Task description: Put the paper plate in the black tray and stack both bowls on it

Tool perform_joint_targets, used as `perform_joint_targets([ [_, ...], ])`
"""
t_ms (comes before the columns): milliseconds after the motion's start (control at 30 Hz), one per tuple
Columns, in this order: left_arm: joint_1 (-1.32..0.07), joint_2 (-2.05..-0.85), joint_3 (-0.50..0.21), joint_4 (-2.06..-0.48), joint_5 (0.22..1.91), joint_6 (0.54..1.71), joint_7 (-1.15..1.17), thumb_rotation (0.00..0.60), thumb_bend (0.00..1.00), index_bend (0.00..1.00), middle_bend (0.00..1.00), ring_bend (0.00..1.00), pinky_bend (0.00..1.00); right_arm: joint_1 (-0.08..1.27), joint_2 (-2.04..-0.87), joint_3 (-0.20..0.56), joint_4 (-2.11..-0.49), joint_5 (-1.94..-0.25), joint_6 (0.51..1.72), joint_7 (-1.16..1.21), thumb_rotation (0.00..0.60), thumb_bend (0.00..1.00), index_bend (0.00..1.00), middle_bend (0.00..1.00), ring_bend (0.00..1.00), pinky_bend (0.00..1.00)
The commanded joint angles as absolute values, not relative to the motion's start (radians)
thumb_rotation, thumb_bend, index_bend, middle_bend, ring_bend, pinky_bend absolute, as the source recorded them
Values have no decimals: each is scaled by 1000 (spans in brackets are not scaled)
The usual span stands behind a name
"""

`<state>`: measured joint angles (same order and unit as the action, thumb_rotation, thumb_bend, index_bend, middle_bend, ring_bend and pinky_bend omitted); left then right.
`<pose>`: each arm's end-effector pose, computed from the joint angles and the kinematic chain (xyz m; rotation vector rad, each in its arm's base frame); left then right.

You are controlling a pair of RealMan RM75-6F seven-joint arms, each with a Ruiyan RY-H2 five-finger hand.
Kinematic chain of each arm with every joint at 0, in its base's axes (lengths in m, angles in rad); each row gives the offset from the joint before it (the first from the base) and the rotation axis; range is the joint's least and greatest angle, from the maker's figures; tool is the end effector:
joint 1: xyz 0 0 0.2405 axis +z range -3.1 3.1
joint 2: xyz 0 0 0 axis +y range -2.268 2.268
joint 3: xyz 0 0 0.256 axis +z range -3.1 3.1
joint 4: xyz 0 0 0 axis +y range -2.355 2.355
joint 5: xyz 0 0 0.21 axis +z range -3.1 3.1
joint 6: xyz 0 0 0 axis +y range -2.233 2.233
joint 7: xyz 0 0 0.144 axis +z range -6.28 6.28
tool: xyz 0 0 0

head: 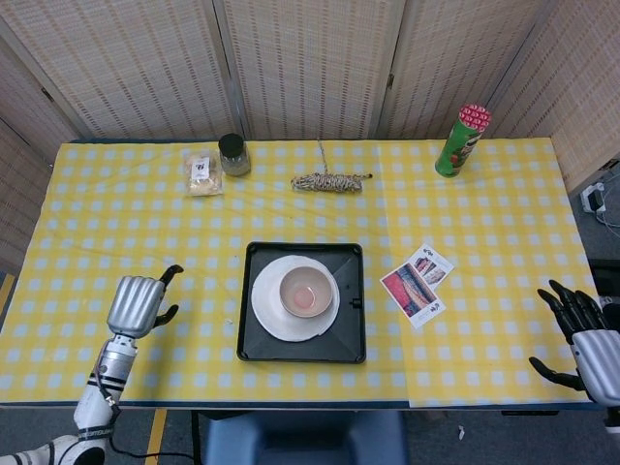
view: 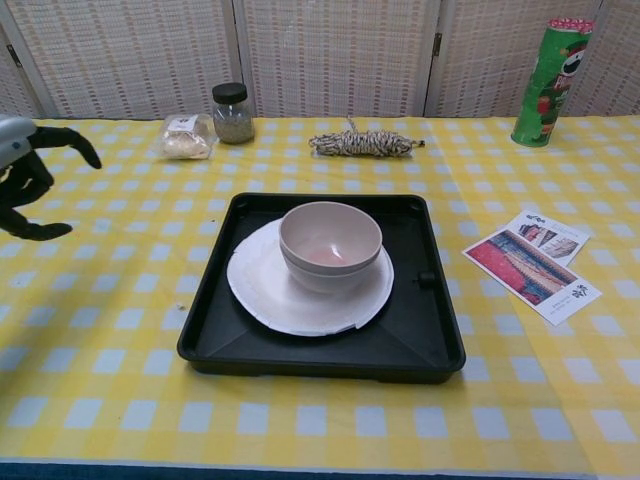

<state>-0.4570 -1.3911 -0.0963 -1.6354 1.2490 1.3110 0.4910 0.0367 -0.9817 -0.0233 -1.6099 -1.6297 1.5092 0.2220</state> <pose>-0.2199 0.2813 0.0596 -1.6114 -0.7472 -0.8334 -0.3166 -0.1501 0.1890 1.4586 -0.9981 0.9547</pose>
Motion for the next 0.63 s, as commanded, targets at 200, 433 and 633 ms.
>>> perform_joint_targets([
  [200, -252, -1214, -26, -1767, 1127, 1440, 422, 600, 262, 68, 7, 0, 0, 46, -1025, -2, -1609, -1632, 1523, 158, 600, 238, 0, 0, 0, 0],
  [433, -117, -1234, 51, -1716, 1301, 1612, 321, 600, 256, 74, 0, 0, 0, 59, -1054, 4, -1605, -1635, 1512, 125, 600, 238, 0, 0, 0, 0],
  [633, -105, -1221, 49, -1705, 1342, 1601, 299, 600, 252, 75, 0, 0, 0, 69, -1057, 6, -1613, -1626, 1495, 114, 600, 238, 0, 0, 0, 0],
])
